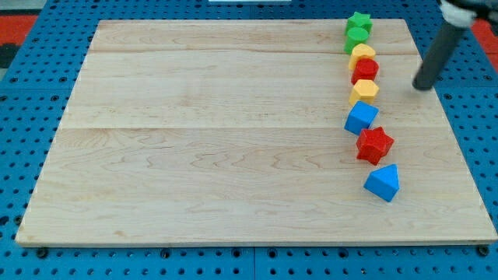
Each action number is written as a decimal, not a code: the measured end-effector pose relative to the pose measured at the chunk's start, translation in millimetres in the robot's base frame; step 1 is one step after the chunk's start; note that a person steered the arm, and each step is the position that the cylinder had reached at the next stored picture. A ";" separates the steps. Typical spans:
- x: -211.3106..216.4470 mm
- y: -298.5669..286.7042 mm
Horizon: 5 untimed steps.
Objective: Move the green star towards the center of the board
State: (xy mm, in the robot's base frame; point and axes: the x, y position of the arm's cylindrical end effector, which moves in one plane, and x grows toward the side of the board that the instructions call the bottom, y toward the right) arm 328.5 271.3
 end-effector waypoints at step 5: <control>-136.6 -109.0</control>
State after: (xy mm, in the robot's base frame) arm 191.9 162.3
